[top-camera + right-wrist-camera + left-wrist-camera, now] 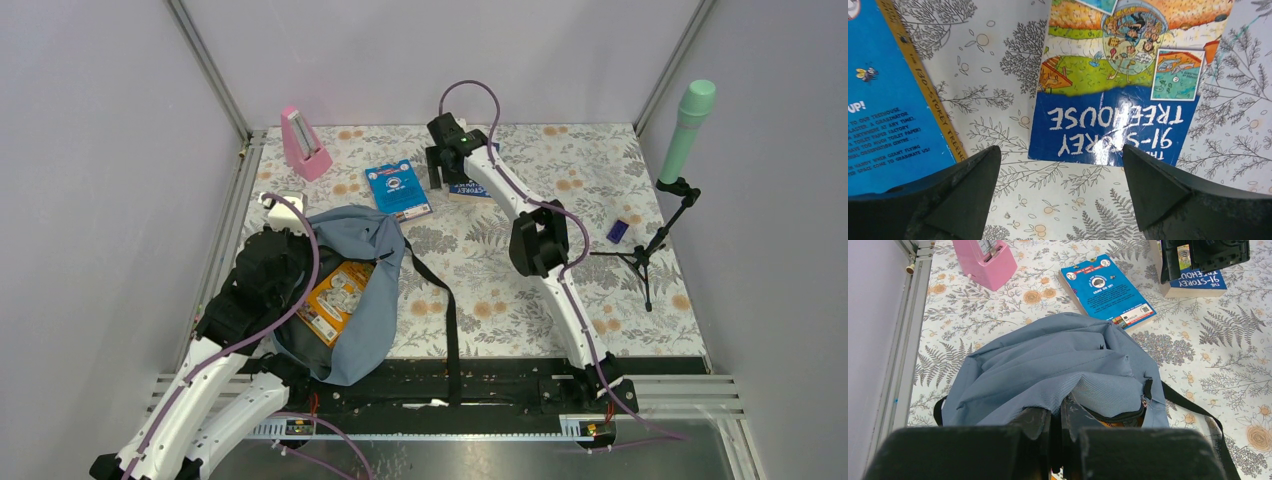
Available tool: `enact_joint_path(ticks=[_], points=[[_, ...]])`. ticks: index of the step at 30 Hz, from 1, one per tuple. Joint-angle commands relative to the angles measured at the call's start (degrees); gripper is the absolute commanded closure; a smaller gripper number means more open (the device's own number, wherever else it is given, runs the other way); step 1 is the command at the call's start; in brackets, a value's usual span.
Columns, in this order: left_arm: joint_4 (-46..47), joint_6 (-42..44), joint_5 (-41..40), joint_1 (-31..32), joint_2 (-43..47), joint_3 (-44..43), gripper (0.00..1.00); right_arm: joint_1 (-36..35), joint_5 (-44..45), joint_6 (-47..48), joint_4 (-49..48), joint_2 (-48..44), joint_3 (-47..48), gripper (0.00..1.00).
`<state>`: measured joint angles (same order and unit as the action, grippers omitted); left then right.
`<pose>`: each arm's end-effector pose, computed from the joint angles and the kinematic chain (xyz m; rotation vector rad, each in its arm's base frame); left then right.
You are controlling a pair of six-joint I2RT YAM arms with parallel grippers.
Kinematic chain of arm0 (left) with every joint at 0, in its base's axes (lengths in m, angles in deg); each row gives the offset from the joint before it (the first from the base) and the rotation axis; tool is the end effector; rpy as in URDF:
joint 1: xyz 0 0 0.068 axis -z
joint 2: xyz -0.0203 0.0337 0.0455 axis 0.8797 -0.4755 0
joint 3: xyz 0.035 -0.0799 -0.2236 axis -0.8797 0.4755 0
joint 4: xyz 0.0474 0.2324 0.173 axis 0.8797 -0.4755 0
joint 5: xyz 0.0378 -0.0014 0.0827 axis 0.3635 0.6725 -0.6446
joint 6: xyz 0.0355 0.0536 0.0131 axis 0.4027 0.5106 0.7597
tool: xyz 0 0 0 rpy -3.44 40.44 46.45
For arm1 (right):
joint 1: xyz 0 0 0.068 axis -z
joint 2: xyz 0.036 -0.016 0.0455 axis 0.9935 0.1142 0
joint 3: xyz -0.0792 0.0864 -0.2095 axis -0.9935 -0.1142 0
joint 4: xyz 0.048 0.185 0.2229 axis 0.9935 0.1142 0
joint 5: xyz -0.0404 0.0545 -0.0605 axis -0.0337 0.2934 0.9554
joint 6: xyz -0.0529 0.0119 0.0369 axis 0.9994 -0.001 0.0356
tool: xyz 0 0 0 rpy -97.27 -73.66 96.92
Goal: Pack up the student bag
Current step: Pick up the book from the center of the board.
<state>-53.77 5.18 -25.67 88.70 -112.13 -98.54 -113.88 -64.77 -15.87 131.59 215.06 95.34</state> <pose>0.1960 -0.0811 0.3253 0.1058 1.8565 -0.0895 0.5014 0.2758 0.1752 -0.2015 2.4412 -0.0576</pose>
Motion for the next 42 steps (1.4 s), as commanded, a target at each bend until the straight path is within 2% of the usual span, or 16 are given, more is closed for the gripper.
enact_joint_path(ticks=[1, 6, 15, 17, 23, 28, 33, 42], points=[[7.8, -0.4, -0.48, -0.37, 1.07, -0.79, 1.0, -0.3, -1.21, -2.06, 0.95, -0.73, -2.77, 0.03], [7.51, -1.2, 1.66, -0.38, -1.33, -1.46, 1.0, -0.58, 4.09, -4.48, 3.16, 0.09, -1.19, 0.04], [7.9, -1.63, 2.11, -0.72, -1.49, -0.97, 1.0, -0.26, 7.81, -6.9, 4.55, 0.77, 0.32, 0.19], [7.96, -1.63, 2.2, -0.72, -1.41, -1.04, 1.0, -0.09, 7.88, -7.32, 4.8, 0.87, 0.38, 0.27], [7.9, -1.54, 1.94, -0.72, -0.71, -0.89, 1.0, -0.06, 7.7, -7.34, 4.69, 0.48, -0.09, 0.59], [7.9, -1.45, 1.82, -0.72, -0.59, -0.88, 1.0, -0.21, 8.48, -6.95, 1.91, -2.14, -4.96, 0.75], [7.9, -1.45, 2.06, -0.72, -0.43, -0.89, 1.0, -0.24, 8.71, -5.73, 1.63, -3.43, -7.82, 1.0], [7.81, -1.45, 1.94, -0.72, -0.07, -0.79, 1.0, -0.49, 6.45, -2.39, 1.62, -8.94, -15.88, 1.0]])
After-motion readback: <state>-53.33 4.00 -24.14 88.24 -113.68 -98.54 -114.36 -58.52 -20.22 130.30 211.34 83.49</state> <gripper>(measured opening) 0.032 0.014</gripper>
